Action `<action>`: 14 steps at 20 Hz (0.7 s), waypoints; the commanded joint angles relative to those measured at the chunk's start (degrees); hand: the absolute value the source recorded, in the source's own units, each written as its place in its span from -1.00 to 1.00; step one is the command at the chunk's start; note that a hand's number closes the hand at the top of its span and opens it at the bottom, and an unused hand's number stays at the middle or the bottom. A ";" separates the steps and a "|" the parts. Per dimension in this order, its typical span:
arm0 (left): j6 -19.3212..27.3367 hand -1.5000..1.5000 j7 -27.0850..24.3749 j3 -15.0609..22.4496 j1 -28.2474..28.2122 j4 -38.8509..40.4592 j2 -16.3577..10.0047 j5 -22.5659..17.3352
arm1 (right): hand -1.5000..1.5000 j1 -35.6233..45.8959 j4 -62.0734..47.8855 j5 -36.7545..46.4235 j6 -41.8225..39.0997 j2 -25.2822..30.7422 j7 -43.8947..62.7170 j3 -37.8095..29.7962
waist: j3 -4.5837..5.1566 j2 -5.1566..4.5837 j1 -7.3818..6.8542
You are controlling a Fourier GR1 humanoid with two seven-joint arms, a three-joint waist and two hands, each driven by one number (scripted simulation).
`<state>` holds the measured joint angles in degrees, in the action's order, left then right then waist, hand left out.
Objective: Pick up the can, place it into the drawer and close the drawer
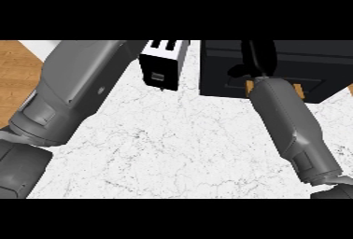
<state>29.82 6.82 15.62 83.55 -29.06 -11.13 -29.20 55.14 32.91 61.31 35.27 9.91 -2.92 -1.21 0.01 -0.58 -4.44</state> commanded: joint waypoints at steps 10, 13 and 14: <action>-2.33 -1.00 5.78 1.45 -7.00 -12.62 -5.45 0.55 | -1.00 12.44 -12.90 -0.88 2.85 1.80 -1.99 -4.70 | -0.09 -0.38 -2.98; -0.94 -1.00 4.61 2.06 -10.28 -14.00 -4.71 1.28 | -1.00 13.67 -12.48 -3.85 2.73 1.23 -4.62 -7.09 | -0.12 -0.49 -2.42; -3.15 -1.00 6.06 0.48 -9.27 -14.65 -7.38 0.00 | -1.00 14.36 -11.97 -4.89 2.03 -0.47 -5.27 -7.57 | -0.11 -0.34 -2.07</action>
<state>27.99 11.33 16.93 75.41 -41.07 -15.99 -28.53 64.77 19.96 60.24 35.64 11.02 -7.07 -5.34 -0.35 -1.39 -5.86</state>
